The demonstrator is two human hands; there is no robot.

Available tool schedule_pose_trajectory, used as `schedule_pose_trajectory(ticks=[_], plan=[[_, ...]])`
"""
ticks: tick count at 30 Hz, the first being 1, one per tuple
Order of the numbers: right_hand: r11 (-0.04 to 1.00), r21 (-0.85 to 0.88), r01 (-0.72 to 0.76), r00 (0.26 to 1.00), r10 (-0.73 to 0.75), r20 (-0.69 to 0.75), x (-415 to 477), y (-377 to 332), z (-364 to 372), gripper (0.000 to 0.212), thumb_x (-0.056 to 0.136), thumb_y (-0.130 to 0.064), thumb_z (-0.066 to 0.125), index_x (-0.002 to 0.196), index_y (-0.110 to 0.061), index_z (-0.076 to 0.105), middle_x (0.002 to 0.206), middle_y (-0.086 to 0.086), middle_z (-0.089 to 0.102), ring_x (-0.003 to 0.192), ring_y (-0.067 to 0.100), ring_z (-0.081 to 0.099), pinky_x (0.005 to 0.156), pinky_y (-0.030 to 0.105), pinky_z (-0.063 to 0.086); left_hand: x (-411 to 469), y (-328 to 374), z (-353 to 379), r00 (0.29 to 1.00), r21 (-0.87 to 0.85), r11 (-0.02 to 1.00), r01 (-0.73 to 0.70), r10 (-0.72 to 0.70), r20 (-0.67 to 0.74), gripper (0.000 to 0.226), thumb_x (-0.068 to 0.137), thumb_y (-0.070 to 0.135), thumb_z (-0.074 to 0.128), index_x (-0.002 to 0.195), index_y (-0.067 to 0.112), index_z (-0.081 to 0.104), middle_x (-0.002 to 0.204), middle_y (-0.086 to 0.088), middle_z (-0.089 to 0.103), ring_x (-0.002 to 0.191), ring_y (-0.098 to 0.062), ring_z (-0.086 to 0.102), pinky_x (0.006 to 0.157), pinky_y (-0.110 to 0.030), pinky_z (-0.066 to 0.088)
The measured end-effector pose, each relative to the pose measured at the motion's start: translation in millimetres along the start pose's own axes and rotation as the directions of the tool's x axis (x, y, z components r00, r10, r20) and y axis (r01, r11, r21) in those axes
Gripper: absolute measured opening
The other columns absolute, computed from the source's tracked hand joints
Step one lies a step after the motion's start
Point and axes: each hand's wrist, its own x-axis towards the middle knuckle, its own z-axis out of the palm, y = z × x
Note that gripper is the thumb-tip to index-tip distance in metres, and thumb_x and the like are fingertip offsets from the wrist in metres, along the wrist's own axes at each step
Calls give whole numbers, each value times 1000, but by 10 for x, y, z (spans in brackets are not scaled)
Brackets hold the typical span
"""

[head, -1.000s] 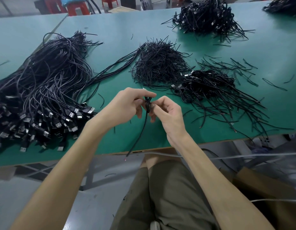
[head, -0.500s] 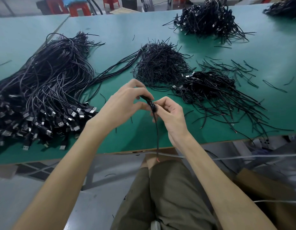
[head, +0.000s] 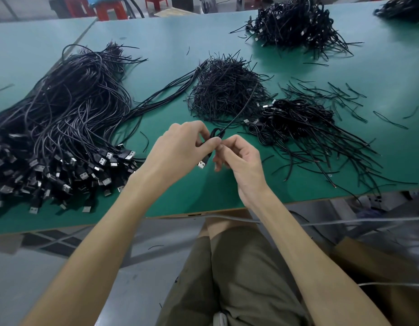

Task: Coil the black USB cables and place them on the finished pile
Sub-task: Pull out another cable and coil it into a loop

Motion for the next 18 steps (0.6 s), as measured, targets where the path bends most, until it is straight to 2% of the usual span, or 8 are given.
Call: schedule_pose_trajectory(ticks=[3, 6, 9, 13, 15, 18], plan=[[1000, 8, 2, 1000, -2, -11, 1, 3, 5, 13, 98, -12, 66, 85, -10, 65, 70, 6, 65, 55, 16, 57, 58, 14, 45, 16, -16, -12, 1000, -57, 998, -16, 16, 8, 21, 97, 48, 62, 96, 27, 65, 62, 12, 69, 52, -6, 62, 63, -41, 58], [1000, 6, 2, 1000, -2, -17, 8, -1, 15, 10, 97, -14, 68, 90, -7, 67, 72, 4, 68, 53, 15, 58, 57, 13, 44, 26, -64, -28, 999, -71, 997, -30, 32, 24, 16, 96, 44, 65, 99, 28, 67, 75, 12, 69, 61, -15, 66, 67, -40, 58], [1000, -16, 2, 1000, -2, -31, 12, 5, 3, 6, 97, -14, 68, 93, -9, 70, 75, 4, 69, 54, 15, 58, 59, 13, 44, 31, -99, -20, 998, -104, 993, -52, 53, 14, 12, 94, 38, 68, 101, 28, 69, 85, 13, 69, 66, -10, 66, 65, -31, 52], [1000, -19, -11, 999, 10, -34, 4, 15, 12, 6, 95, -17, 71, 97, -12, 72, 77, 2, 70, 55, 13, 59, 59, 12, 44, 55, -117, 0, 997, -138, 989, -55, 47, -59, 5, 94, 28, 69, 98, 26, 71, 81, 14, 67, 64, 1, 61, 61, -17, 42], [1000, -14, -18, 999, 18, -42, 1, 18, 20, 7, 95, -19, 71, 99, -13, 72, 78, 1, 70, 56, 13, 58, 59, 13, 44, 62, -112, 17, 997, -218, 975, -39, 25, -66, 4, 93, 26, 71, 95, 23, 71, 75, 10, 67, 56, -4, 63, 55, -14, 43], [1000, 9, -21, 996, 22, -86, 4, 23, 16, 12, 94, -25, 73, 101, -16, 70, 84, -3, 70, 60, 14, 58, 64, 17, 45, 71, -126, 45, 999, -310, 951, -9, -3, -38, 8, 92, 27, 74, 92, 20, 69, 73, 4, 72, 53, -13, 66, 53, -20, 47]])
